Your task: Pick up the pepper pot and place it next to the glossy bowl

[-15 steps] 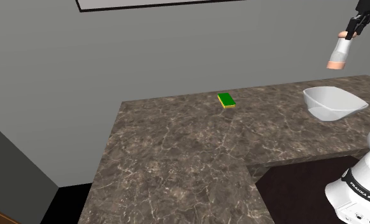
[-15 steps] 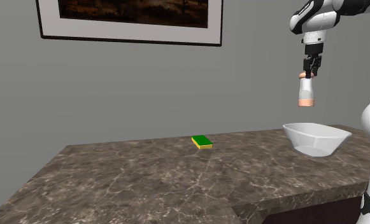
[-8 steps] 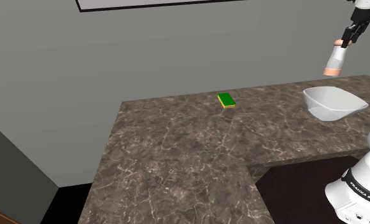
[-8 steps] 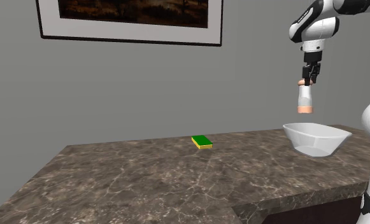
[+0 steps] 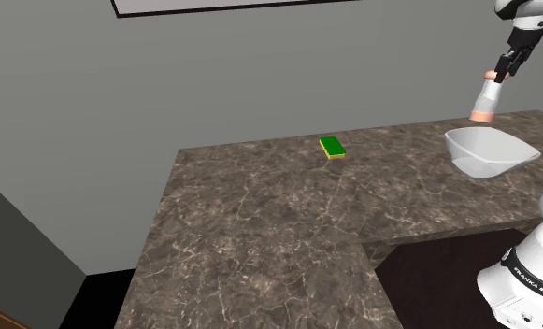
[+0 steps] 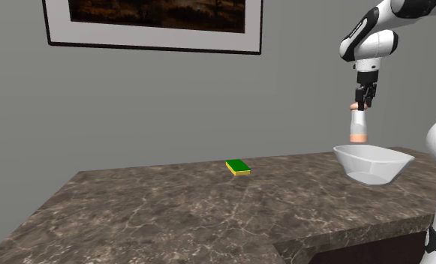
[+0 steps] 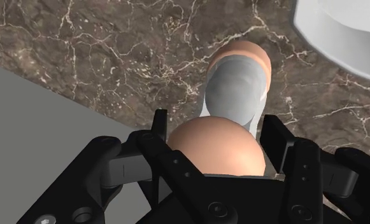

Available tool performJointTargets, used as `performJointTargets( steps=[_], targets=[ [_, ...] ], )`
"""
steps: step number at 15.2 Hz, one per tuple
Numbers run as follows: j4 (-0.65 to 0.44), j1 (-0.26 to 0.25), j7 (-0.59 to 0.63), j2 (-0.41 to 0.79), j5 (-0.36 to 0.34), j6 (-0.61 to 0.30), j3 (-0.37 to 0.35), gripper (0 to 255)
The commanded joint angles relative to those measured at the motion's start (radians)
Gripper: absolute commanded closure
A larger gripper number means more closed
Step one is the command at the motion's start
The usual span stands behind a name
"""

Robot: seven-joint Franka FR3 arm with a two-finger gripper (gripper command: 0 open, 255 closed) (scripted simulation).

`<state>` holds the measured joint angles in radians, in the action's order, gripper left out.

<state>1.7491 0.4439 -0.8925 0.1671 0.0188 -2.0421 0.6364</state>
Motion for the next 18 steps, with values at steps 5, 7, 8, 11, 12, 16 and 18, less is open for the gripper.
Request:
performJointTargets(
  steps=[5,7,8,11,12,16,18],
  targets=[
    [0.061,0.002,-0.003,0.017,0.011,-0.075,-0.003,255],
    [0.080,0.003,-0.005,0.024,0.016,-0.100,-0.005,255],
    [0.089,0.004,-0.006,0.028,0.019,-0.112,-0.005,255],
    [0.115,0.006,-0.010,0.042,0.029,-0.150,-0.008,255],
    [0.123,0.007,-0.012,0.047,0.033,-0.162,-0.009,255],
    [0.153,0.012,-0.020,0.069,0.049,-0.210,-0.014,255],
    [0.165,0.015,-0.023,0.079,0.056,-0.230,-0.017,255]
  ],
)
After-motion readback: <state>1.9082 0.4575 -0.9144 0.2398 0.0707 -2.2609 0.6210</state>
